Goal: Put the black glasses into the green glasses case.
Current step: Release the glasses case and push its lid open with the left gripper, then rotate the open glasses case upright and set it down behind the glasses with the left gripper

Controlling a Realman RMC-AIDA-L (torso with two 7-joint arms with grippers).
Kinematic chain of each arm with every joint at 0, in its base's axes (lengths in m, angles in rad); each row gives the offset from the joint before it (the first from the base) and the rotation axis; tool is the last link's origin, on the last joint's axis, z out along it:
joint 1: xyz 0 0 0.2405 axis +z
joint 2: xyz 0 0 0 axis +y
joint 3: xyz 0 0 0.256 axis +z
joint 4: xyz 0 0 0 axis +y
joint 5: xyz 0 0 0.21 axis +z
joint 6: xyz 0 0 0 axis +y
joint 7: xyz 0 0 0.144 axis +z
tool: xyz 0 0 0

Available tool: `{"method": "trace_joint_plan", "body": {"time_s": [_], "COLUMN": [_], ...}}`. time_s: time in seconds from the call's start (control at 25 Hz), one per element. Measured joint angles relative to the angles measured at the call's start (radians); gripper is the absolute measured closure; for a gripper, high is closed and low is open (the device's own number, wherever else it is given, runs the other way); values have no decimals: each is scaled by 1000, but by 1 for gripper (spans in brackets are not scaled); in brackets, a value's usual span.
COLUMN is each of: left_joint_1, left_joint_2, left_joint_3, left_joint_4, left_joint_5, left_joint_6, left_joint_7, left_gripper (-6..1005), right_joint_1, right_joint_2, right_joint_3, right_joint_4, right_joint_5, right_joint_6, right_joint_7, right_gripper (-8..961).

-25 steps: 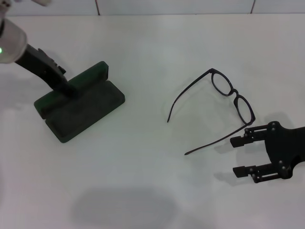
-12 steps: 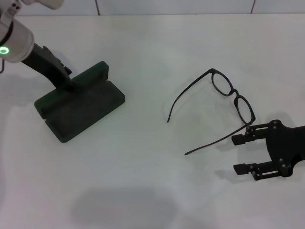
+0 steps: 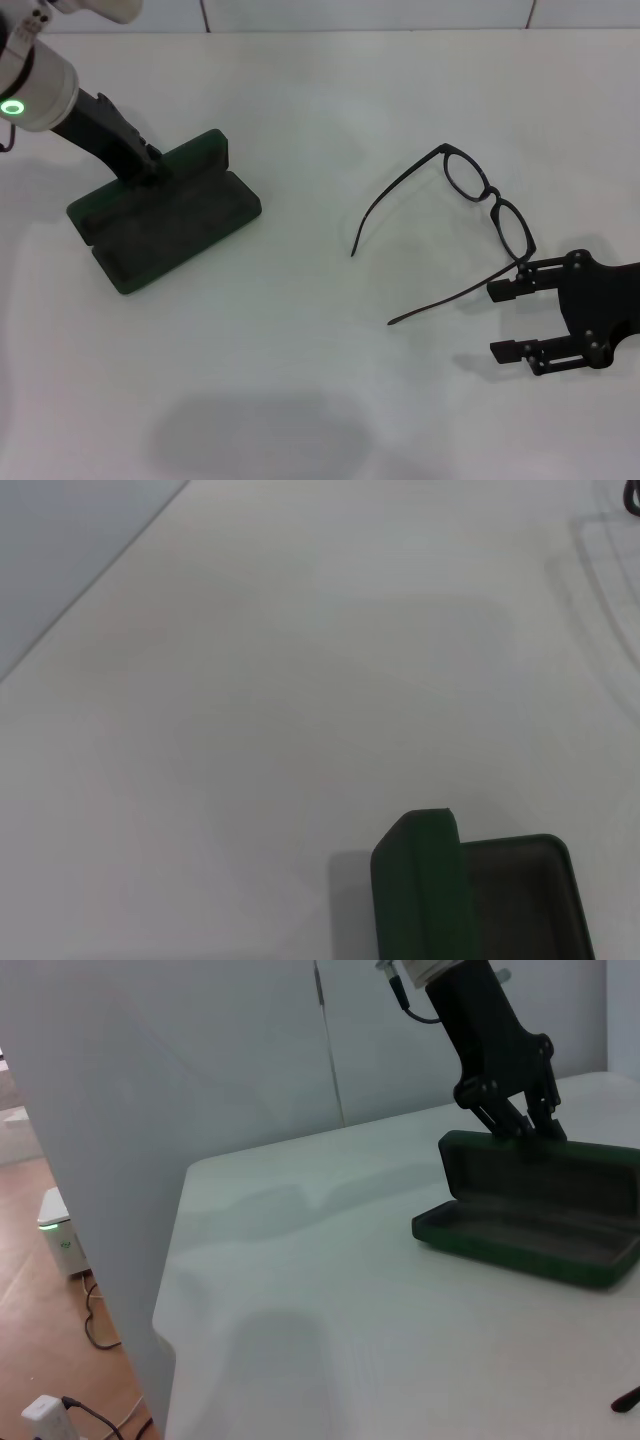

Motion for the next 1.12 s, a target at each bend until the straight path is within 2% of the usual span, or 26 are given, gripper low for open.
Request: {"method": "trace_joint_plan", "body": {"time_s": [0.12,0.36,0.72,0.92,0.96,1.12], "left_joint_1": [0,1,9,-8,-20,-25], "left_joint_2": [0,0,-10,-25,-38,-51], "left_joint_3": [1,2,2,2,3,31], "left_joint_4": [0,17,155,137,106,68], "left_joint_5": [0,-5,-83,-95,-97,-121], "left_joint_6": [0,22,99,43,-9,-86], "left_joint_7": [1,19,222,299,340,401], "left_gripper": [747,788,789,790,791,792], "right_joint_1": [0,0,-1,-1,-2,-3], "right_joint_2": [0,1,4,8,9,10], "right_joint_3": [0,1,1,-2,-3,-6], "right_joint_4": [0,0,0,0,0,0], "right_joint_5": [0,0,0,0,0,0], "right_joint_6": [0,0,-11,-20,-24,-36], "right_joint_7": [0,0,0,0,0,0], "right_gripper": [317,320,324,327,327,329]}}
